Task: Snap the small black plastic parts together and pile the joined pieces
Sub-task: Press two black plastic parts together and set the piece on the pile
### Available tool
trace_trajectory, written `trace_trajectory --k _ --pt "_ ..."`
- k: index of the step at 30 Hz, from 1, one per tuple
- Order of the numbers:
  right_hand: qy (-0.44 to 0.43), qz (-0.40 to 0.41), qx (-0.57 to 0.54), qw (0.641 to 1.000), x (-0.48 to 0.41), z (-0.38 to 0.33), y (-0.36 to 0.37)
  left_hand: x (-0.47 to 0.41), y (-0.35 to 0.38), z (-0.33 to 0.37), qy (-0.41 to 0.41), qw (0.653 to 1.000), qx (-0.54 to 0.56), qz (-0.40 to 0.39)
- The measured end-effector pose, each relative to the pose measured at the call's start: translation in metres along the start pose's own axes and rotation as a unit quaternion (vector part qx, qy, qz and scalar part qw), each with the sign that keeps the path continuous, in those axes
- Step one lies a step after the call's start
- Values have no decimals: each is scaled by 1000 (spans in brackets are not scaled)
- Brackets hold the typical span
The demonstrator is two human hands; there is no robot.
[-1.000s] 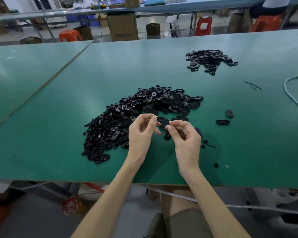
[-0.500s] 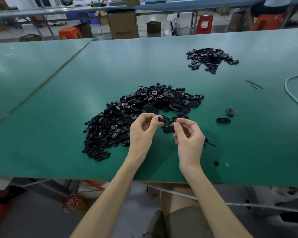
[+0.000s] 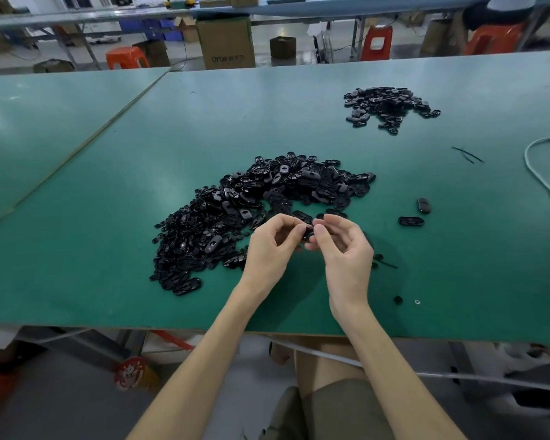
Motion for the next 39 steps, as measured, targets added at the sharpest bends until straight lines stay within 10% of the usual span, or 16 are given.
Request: trace_trajectory --k 39 --pt "-4 -66 20 998 2 -2 9 1 -10 2 -28 999 11 42"
Point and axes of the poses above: each hand's wrist, its own x-axis away from the middle knuckle, its own y-axis out of the palm, z = x × y, the point moved 8 cm from there along -x, towards the middle knuckle, and after that the axes turned 7 degrees about z, right-handed, at the moved point
